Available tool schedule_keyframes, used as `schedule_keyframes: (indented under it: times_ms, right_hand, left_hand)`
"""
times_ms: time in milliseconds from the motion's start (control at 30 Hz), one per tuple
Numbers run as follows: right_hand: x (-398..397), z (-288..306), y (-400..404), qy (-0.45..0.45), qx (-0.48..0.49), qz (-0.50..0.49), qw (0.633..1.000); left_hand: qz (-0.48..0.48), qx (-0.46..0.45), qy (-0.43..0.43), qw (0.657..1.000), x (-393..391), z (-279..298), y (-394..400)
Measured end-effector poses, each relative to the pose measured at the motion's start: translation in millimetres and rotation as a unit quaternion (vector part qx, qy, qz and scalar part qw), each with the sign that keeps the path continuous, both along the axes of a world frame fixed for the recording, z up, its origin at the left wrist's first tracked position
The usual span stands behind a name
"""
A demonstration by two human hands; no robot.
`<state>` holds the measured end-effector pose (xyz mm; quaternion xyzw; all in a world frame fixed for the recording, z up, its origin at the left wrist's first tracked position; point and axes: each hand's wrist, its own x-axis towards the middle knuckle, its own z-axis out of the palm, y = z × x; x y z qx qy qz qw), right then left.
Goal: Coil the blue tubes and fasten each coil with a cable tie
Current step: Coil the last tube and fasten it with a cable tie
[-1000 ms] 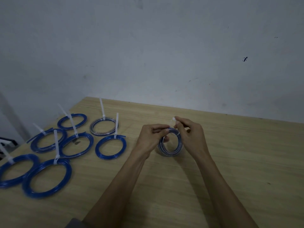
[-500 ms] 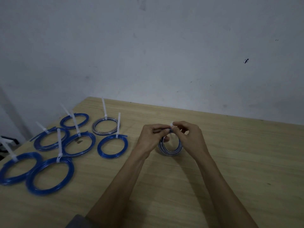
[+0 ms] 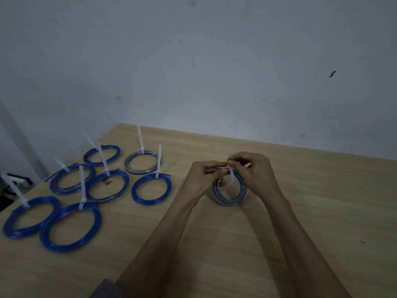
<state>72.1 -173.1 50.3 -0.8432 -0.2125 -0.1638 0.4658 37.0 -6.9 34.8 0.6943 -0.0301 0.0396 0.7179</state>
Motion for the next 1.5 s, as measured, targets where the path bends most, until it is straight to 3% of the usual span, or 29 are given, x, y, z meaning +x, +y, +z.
schedule_keyframes:
  times_ms: [433,833,1067,1333,1500]
  right_hand:
    - [1,-11,5,-0.021,-0.023,-0.007,1.0]
    - [9,-3,10,0.005,0.069,-0.002,0.998]
    - [26,13,11,-0.001,0.099,-0.029,0.995]
    - [30,-6,16,0.072,0.222,-0.036,0.972]
    - [16,-14,19,0.123,0.142,0.046,0.981]
  left_hand:
    - [0.037,-0.007,0.022,0.999,3,-7,-2]
    - [-0.012,-0.01,0.11,0.994,4,-8,-2]
    - [-0.027,-0.009,0.1,0.995,7,-11,-3]
    - [-0.054,-0.028,0.105,0.993,6,-14,-2]
    - [-0.021,-0.05,0.112,0.992,11,-18,6]
